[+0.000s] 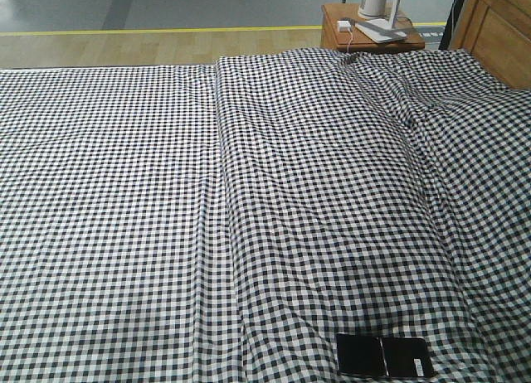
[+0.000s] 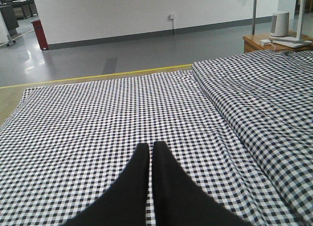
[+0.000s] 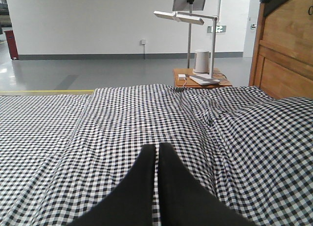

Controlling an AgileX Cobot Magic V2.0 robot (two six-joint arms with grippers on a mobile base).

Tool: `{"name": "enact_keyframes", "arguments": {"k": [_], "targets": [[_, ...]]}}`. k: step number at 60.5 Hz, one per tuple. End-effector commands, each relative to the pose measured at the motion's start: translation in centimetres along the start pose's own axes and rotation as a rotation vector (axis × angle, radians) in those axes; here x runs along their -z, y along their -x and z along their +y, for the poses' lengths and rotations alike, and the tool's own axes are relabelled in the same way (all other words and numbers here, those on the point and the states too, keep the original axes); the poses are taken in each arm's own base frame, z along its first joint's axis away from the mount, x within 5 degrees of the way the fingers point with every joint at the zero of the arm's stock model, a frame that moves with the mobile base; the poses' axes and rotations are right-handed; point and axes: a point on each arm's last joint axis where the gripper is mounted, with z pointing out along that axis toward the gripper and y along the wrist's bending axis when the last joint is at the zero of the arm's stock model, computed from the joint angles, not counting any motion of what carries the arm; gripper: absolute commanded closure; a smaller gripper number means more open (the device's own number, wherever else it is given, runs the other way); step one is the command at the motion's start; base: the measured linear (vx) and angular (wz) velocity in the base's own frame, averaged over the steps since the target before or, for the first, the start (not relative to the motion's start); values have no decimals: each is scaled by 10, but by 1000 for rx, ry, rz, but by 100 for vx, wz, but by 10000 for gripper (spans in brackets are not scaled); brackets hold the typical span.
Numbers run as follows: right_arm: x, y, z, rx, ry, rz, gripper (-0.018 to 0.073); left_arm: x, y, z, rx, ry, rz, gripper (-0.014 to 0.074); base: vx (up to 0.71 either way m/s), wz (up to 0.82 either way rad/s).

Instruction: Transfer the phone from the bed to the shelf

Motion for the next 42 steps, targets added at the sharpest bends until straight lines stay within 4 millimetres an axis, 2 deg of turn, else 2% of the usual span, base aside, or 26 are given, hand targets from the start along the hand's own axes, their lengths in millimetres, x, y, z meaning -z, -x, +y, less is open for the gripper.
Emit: {"name": "enact_keyframes", "arguments": {"k": [1, 42], "targets": [[1, 6, -1, 22, -12, -79, 564, 3, 14, 2, 15, 11, -107, 595, 0, 0], [1, 6, -1, 22, -12, -79, 564, 3, 14, 2, 15, 11, -107, 595, 0, 0]]}}
